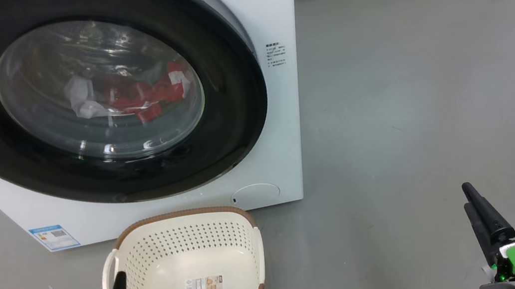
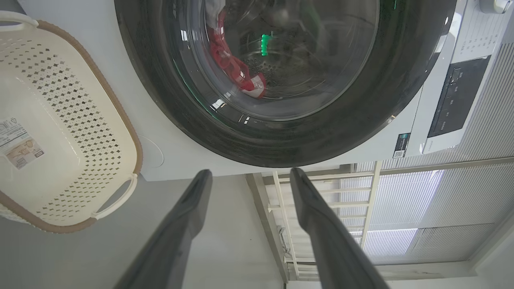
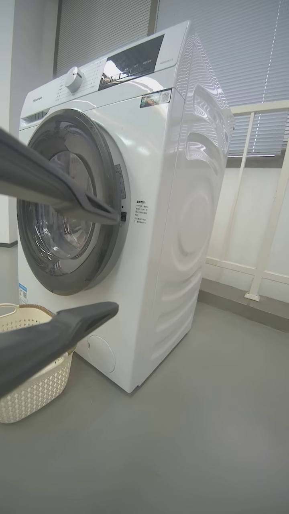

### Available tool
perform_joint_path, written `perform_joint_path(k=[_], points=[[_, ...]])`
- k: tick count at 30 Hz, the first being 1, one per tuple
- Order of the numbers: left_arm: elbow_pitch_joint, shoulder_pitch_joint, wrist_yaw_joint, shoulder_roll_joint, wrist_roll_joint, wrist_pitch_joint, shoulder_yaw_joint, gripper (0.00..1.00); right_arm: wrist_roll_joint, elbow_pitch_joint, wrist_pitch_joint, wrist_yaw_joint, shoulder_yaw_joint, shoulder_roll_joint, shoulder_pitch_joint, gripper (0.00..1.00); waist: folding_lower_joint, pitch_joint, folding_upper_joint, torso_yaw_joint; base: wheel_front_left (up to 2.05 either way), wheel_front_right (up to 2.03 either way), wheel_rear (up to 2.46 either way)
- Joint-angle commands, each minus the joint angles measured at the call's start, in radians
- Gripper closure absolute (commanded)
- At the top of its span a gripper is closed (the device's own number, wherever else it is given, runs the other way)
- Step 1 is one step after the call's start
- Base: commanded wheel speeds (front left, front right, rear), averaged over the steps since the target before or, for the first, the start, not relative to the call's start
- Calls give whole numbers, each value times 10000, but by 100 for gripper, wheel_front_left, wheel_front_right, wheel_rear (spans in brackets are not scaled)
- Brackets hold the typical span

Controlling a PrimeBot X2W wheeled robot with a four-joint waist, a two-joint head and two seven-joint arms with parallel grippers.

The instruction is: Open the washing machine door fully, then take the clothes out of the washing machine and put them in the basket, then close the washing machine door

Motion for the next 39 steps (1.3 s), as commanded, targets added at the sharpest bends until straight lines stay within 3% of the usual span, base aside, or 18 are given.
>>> perform_joint_path(k=[1,39], points=[[-349,-154,-18,118,364,-108,52,0,-284,-309,-118,15,126,-231,-150,0,-2,-3,0,4,0,0,0],[-1045,125,516,162,6090,-1224,-755,0,-4648,-307,-1236,39,1068,-845,138,0,-2,-62,0,80,0,0,0]])
